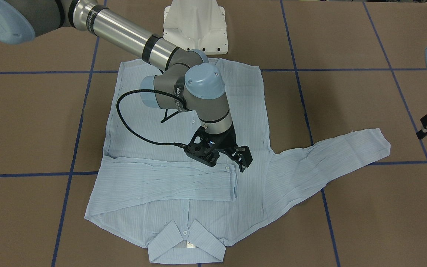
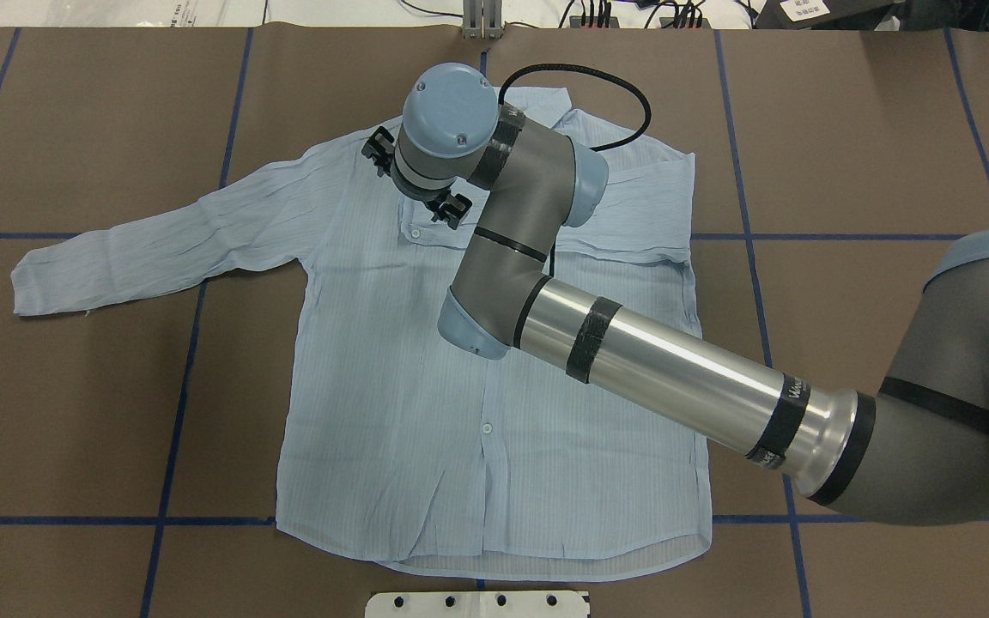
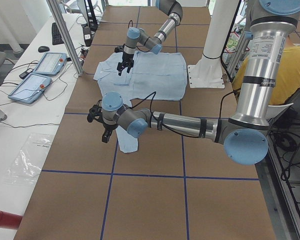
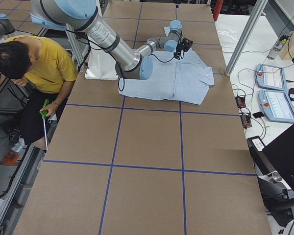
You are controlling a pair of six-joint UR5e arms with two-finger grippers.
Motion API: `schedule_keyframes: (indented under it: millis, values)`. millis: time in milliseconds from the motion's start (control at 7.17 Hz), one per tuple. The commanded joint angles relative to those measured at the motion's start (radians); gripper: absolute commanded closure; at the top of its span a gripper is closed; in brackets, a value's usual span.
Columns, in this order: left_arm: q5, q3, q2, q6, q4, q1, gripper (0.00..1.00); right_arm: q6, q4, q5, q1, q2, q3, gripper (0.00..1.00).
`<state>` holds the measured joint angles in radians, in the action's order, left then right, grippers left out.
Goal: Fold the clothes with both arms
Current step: 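Release the sleeve on the chest while the left gripper reaches the other cuff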
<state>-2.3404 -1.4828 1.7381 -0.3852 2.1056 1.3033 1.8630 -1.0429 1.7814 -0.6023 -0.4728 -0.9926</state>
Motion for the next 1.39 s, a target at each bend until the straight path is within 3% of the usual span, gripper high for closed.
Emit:
schedule_keyframes:
  millis: [0,139,279,418,837,976,1255]
  values:
    - [0.021,0.087,0.060,-0.040,0.027,-0.125,0.19,-0.002,0.000,0.000,-0.005,-0.016,-0.027,0.00]
    - [0.027,0.096,0.058,0.009,0.066,-0.143,0.34,-0.004,0.000,0.000,-0.005,-0.024,-0.050,0.00]
    - [0.027,0.114,0.040,0.076,0.080,-0.153,0.00,-0.010,-0.002,0.000,-0.007,-0.030,-0.057,0.00]
    - [0.027,0.124,-0.009,0.071,0.097,-0.153,0.00,-0.019,-0.002,0.000,-0.008,-0.038,-0.058,0.00]
    - [0.026,0.238,0.009,0.049,0.177,-0.154,0.01,-0.037,-0.002,-0.007,-0.010,-0.055,-0.070,0.00]
    - [0.024,0.257,0.011,0.048,0.177,-0.156,0.15,-0.039,0.000,-0.020,-0.008,-0.066,-0.070,0.00]
    - [0.016,0.266,0.012,0.007,0.175,-0.154,0.29,-0.039,0.000,-0.031,-0.008,-0.096,-0.109,0.00]
